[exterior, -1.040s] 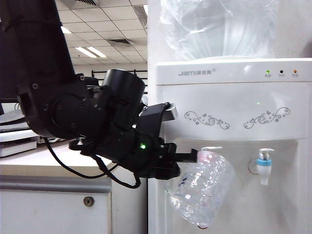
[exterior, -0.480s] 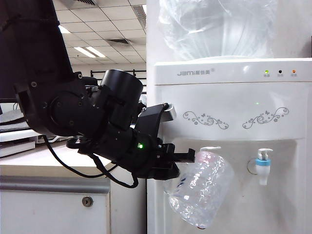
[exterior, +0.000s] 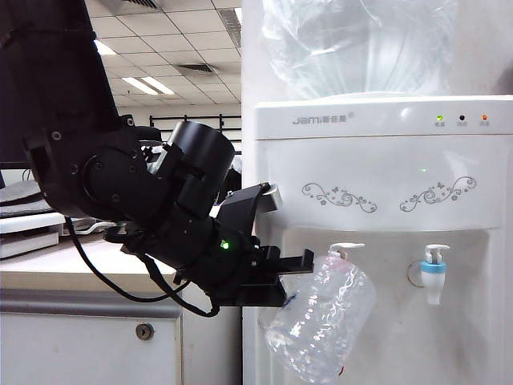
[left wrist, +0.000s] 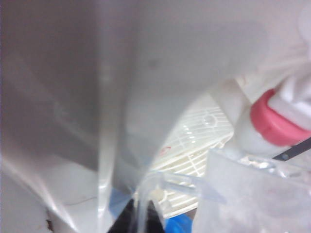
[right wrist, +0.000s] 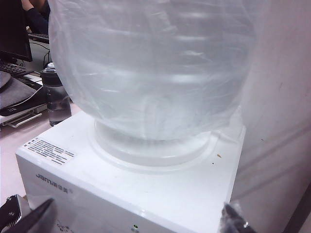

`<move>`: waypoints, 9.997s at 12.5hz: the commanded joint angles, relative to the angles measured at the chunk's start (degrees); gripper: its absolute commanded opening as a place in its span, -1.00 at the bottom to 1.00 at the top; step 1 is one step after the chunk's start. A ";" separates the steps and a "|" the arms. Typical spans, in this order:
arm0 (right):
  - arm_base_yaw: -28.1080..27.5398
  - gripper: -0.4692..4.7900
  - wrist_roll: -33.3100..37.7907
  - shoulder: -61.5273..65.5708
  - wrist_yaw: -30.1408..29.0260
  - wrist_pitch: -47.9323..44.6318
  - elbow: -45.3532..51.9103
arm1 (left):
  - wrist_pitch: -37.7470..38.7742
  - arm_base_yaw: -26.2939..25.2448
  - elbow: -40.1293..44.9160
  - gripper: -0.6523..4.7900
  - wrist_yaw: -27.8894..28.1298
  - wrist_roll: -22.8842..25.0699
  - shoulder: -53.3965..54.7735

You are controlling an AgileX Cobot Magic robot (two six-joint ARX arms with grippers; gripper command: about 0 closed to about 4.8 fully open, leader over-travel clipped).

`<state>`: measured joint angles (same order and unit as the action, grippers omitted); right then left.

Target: Pick up the plastic mug from the left desk, go to the hot water outlet of the water dispenser, press the vertical switch to get some water, then put the mug back on the desk.

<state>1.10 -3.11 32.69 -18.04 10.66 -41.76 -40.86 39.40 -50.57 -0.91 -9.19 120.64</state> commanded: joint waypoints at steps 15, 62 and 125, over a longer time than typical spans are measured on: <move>0.02 0.85 -0.76 -0.07 0.09 -1.49 -0.20 | -5.81 -0.11 -0.31 -0.78 -7.54 4.70 1.11; -0.07 0.85 -7.43 0.22 1.81 -2.78 -0.20 | -38.84 2.34 4.66 -0.78 -33.55 -0.90 1.09; 0.00 0.85 -6.95 -0.46 1.16 -2.73 -0.35 | -35.10 -8.74 15.08 -0.78 -33.81 1.73 5.16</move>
<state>1.02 -10.33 32.18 -16.69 8.51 -41.85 -74.35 30.61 -35.11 -34.06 -7.33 126.15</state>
